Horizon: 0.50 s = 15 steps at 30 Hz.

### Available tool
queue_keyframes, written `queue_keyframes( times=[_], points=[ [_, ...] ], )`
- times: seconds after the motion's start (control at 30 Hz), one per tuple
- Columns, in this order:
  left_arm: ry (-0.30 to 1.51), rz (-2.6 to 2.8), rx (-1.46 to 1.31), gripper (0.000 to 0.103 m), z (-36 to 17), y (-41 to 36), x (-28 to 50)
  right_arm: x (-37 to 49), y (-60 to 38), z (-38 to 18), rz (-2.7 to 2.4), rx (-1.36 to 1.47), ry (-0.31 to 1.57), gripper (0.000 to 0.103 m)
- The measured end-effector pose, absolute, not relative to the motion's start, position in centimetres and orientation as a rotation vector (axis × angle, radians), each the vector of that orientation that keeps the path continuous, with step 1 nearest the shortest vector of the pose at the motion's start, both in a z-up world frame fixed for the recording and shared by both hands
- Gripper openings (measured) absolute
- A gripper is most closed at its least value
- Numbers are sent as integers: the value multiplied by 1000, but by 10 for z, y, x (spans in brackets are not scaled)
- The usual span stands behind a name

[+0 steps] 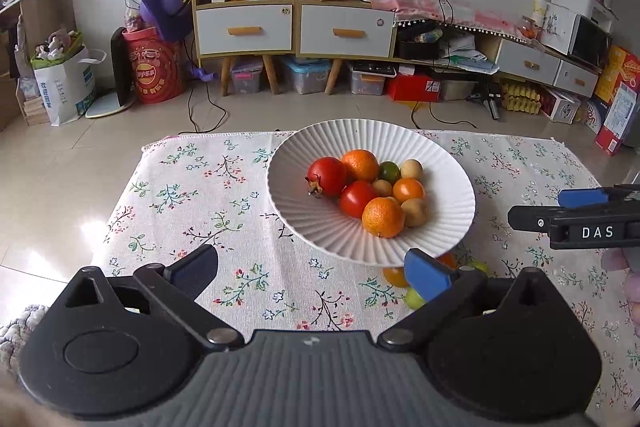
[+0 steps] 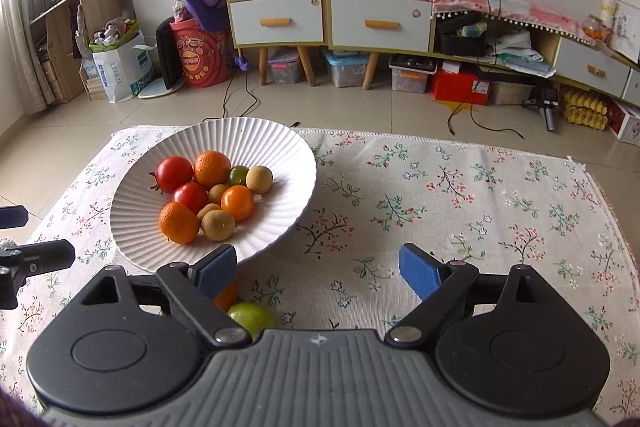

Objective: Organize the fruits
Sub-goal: 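Withdraw both tools from the bowl toward the remaining fruits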

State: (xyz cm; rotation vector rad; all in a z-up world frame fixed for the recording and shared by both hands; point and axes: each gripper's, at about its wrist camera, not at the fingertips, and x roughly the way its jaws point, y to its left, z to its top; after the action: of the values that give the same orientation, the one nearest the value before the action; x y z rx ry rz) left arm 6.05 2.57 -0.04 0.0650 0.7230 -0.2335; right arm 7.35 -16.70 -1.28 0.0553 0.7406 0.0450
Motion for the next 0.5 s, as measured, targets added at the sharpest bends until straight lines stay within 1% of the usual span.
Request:
queue_keyframes(
  times=[0.23, 0.3, 0.5],
  points=[
    [735, -229, 124, 102, -15, 27, 40, 54, -164, -19, 70, -3, 750, 92],
    [738, -234, 148, 102, -20, 26, 36, 50, -164, -19, 73, -15, 737, 96],
    [763, -242, 163, 103, -35, 23, 34, 43, -163, -24, 108, -29, 717, 98]
  ],
)
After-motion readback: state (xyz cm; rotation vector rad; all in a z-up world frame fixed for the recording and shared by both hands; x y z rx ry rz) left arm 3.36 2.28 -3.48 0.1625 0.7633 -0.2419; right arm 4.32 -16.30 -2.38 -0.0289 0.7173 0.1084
